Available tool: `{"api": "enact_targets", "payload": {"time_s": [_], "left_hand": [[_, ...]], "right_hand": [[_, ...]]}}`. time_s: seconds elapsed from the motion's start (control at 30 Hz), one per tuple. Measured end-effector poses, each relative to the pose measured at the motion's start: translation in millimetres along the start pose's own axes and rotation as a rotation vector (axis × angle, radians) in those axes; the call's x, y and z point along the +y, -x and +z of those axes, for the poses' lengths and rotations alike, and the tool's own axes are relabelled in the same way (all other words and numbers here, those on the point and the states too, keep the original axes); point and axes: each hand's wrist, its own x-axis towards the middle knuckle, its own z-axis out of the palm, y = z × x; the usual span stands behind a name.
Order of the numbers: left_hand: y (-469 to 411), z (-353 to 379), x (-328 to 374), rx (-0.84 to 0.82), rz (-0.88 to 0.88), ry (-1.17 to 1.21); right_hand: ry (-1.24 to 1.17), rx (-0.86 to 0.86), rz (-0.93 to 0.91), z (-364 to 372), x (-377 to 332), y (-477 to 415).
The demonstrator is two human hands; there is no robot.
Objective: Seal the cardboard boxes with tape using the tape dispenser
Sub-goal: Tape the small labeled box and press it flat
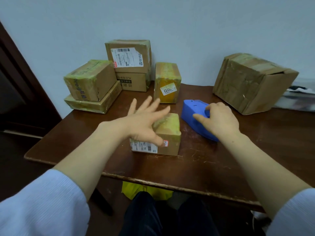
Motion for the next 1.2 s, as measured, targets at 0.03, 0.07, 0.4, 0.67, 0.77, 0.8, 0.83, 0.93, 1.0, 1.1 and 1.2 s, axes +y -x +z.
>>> {"api": "enact_targets", "payload": {"time_s": [0.03, 0.07, 0.4, 0.67, 0.77, 0.8, 0.83, 0.93, 1.0, 1.1, 1.2], "left_hand": [[-2.9, 0.5, 0.3, -0.055, 0.003, -0.040], [-4.7, 1.4, 1.2, -0.054, 0.006, -0.069], [-4.3, 12.6, 18.5, 0.147, -0.233, -0.100], [-6.1, 25.7, 26.5, 0.156, -0.246, -0.095], [-5.1, 28.6, 20.9, 0.161, -0.164, -0.099], [-6.0, 27.8, 19.6, 0.137, -0.148, -0.108], [-7.4, 25.9, 19.3, 0.097, -0.150, -0.102], [-10.8, 10.8, 27.4, 0.074, -0.160, 0.044], [-14.0, 1.0, 34.2, 0.275, -0.179, 0.335], [-17.5, -14.3, 46.5, 0.462, -0.323, 1.103], [-20.8, -26.5, 56.1, 0.263, -0.434, 1.494]], "right_hand": [[0.042, -0.040, 0.004, 2.2, 2.5, 0.6], [0.061, -0.071, 0.007, 3.6, 3.9, 1.4], [0.237, -0.113, -0.040, 9.4, 3.3, -2.9], [0.079, -0.156, -0.014, 6.1, 11.8, -4.7], [-0.169, -0.097, 0.050, -6.3, 20.1, -5.1], [-0.297, -0.082, 0.097, -13.8, 21.3, -4.1], [-0.472, -0.079, 0.151, -22.7, 21.7, -1.3], [-1.030, -0.166, 0.303, -49.9, 24.1, 10.5], [-1.232, -0.243, 0.351, -61.7, 26.5, 18.2], [-1.413, -0.298, 0.345, -72.2, 28.1, 28.8], [-1.460, -0.284, 0.347, -80.1, 26.1, 34.3]]}}
